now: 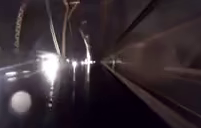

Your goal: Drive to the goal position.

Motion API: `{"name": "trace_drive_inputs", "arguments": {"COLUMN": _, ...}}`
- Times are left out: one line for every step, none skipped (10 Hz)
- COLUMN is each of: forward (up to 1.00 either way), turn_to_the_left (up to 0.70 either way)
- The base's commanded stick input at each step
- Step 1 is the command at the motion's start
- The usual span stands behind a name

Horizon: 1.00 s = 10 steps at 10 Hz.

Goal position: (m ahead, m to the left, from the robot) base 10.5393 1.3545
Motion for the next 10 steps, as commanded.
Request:
{"name": "trace_drive_inputs", "arguments": {"forward": 1.0, "turn_to_the_left": 0.0}}
{"name": "trace_drive_inputs", "arguments": {"forward": 1.0, "turn_to_the_left": 0.0}}
{"name": "trace_drive_inputs", "arguments": {"forward": 1.0, "turn_to_the_left": 0.0}}
{"name": "trace_drive_inputs", "arguments": {"forward": 1.0, "turn_to_the_left": 0.0}}
{"name": "trace_drive_inputs", "arguments": {"forward": 1.0, "turn_to_the_left": 0.0}}
{"name": "trace_drive_inputs", "arguments": {"forward": 1.0, "turn_to_the_left": 0.0}}
{"name": "trace_drive_inputs", "arguments": {"forward": 1.0, "turn_to_the_left": 0.0}}
{"name": "trace_drive_inputs", "arguments": {"forward": 1.0, "turn_to_the_left": 0.0}}
{"name": "trace_drive_inputs", "arguments": {"forward": 1.0, "turn_to_the_left": 0.0}}
{"name": "trace_drive_inputs", "arguments": {"forward": 1.0, "turn_to_the_left": 0.0}}
